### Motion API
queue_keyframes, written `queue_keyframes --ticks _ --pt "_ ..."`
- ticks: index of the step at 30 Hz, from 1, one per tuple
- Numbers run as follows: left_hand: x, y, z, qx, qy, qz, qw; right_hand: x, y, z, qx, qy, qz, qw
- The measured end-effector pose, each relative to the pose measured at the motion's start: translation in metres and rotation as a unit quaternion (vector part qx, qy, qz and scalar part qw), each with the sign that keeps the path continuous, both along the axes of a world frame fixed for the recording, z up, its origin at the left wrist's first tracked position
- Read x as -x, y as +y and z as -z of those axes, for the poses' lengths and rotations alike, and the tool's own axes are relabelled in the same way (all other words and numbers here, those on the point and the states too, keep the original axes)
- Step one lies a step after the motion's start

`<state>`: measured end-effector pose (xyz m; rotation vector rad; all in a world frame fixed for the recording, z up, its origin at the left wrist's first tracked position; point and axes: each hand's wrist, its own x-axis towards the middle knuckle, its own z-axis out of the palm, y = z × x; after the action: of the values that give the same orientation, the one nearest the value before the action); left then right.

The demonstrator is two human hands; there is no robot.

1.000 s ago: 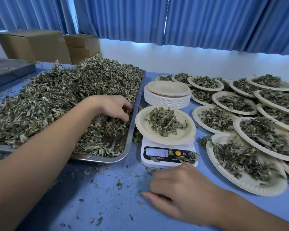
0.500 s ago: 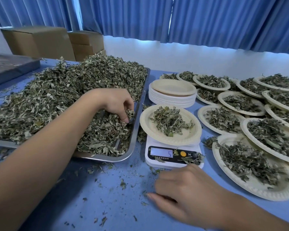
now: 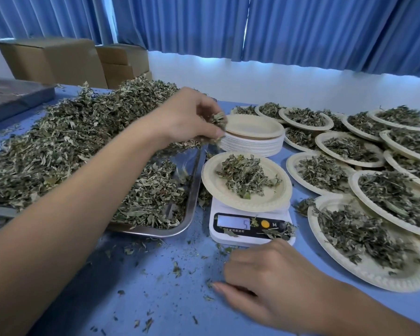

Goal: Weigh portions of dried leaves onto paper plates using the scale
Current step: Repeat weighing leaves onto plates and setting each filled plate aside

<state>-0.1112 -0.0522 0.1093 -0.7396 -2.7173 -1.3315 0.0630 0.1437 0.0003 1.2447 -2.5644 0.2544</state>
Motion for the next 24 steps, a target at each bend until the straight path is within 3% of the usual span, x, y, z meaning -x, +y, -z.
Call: queue_keyframes --ticks 2,7,13,15,18,20,24 --pt "-0.011 0.019 0.010 -0.048 -0.012 0.031 0.998 0.000 0.000 0.000 -0.004 0.002 0.000 1.000" --pt "-0.017 0.039 0.022 0.017 0.033 0.083 0.996 0.000 0.000 -0.001 0.003 -0.002 0.001 1.000" --pt "0.001 0.006 0.000 0.079 0.086 0.021 0.993 -0.001 0.000 0.000 0.004 0.001 0.006 1.000" --pt "0.010 -0.010 -0.004 0.190 0.051 0.021 0.980 -0.001 0.000 0.001 -0.002 0.002 0.009 1.000" --pt "0.019 -0.028 0.000 0.357 -0.095 0.057 0.928 -0.001 0.000 0.002 -0.005 -0.001 0.010 1.000" --pt "0.022 -0.030 0.008 0.406 -0.161 0.063 0.897 -0.001 0.001 0.002 -0.003 -0.003 0.011 1.000" --pt "0.026 -0.021 0.027 0.438 -0.177 0.067 0.879 -0.002 0.001 0.000 -0.006 0.002 0.009 1.000"
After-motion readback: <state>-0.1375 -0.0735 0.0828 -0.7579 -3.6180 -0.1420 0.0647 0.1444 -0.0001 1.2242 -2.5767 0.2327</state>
